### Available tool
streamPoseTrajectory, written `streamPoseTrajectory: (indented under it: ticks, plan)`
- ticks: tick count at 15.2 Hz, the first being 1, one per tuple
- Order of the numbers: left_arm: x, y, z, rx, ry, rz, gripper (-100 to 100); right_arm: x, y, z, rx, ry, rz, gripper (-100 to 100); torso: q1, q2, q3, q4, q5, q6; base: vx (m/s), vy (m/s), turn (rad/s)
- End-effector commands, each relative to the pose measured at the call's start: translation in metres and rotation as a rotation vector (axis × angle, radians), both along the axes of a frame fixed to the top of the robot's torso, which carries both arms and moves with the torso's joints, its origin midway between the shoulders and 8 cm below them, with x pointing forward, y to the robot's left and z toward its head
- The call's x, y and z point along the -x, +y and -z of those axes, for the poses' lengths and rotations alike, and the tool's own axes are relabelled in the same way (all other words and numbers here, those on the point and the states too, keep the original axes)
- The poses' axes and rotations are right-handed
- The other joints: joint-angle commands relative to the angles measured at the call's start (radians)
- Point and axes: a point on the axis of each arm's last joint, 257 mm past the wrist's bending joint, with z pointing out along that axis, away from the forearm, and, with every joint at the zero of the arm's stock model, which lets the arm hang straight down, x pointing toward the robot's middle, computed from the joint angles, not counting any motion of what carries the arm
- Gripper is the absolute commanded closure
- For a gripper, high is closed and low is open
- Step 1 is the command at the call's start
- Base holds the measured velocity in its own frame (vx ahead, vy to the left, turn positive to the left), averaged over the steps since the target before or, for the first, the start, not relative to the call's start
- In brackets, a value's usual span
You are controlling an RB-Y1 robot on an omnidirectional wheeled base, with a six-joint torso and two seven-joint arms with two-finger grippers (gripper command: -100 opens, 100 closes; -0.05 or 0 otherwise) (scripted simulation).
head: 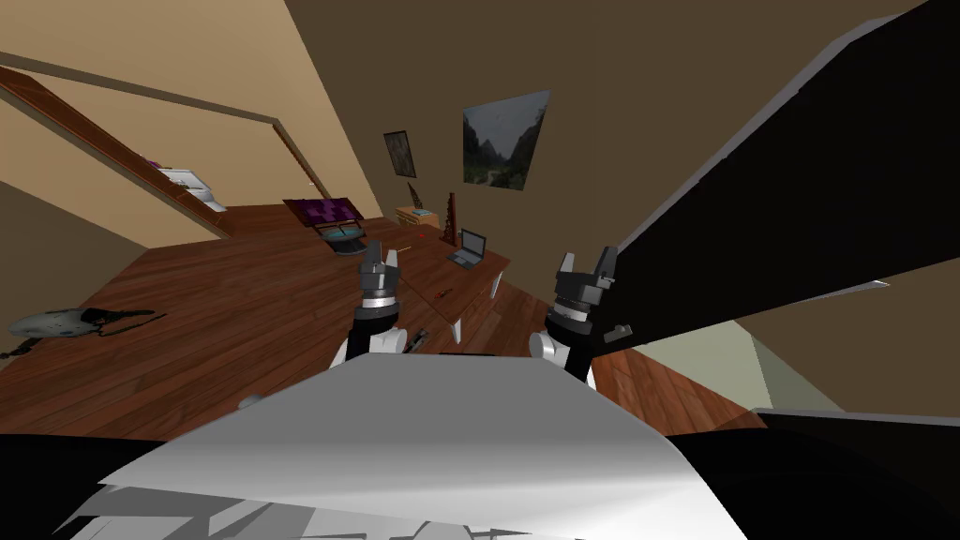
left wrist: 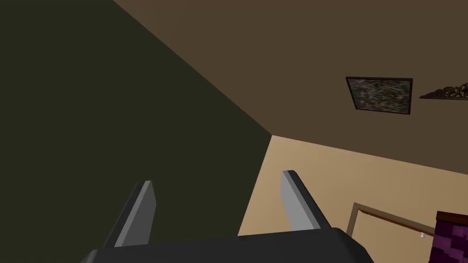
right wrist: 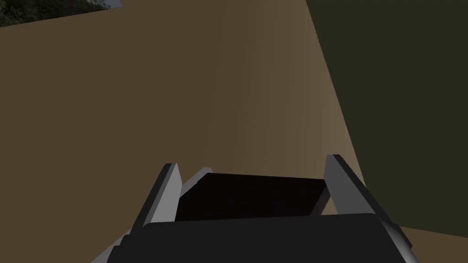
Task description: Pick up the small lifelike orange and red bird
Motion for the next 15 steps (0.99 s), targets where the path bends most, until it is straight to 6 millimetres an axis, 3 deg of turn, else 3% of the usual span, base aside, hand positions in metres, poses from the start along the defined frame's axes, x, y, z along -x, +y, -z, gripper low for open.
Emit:
streamPoseTrajectory:
  ticks: [1, 9, 11, 12, 14, 15]
  plan:
    - [-0.003, -0.001, 0.005, -0.041, 0.021, 0.015, -100, 0.0, 0.0, 0.0, 0.0, 0.0, 0.0, 0, 0.0, 0.0, 0.0, 0.0, 0.0, 0.0, 0.001, -0.018, -0.001]
    - [-0.019, 0.01, 0.032, -0.14, 0.123, 0.027, -100, 0.0, 0.0, 0.0, 0.0, 0.0, 0.0, 0, -0.006, 0.0, 0.0, 0.0, -0.001, 0.0, 0.002, -0.065, 0.004]
    - [-0.031, 0.026, 0.051, -0.177, 0.193, 0.013, -100, 0.0, 0.0, 0.0, 0.0, 0.0, 0.0, 0, -0.007, -0.001, 0.0, 0.0, -0.002, 0.0, 0.018, -0.118, 0.007]
    - [-0.031, 0.026, 0.051, -0.177, 0.193, 0.013, -100, 0.0, 0.0, 0.0, 0.0, 0.0, 0.0, 0, -0.009, -0.001, -0.001, 0.0, -0.002, 0.0, 0.024, -0.134, 0.008]
    - [-0.042, 0.049, 0.071, -0.202, 0.271, -0.016, -100, 0.0, 0.0, 0.0, 0.0, 0.0, 0.0, 0, -0.01, -0.002, -0.001, 0.0, -0.002, 0.0, 0.034, -0.146, 0.006]
    - [-0.042, 0.049, 0.071, -0.201, 0.274, -0.016, -100, 0.0, 0.0, 0.0, 0.0, 0.0, 0.0, 0, -0.01, -0.003, -0.001, -0.001, -0.002, 0.0, 0.031, -0.146, 0.012]
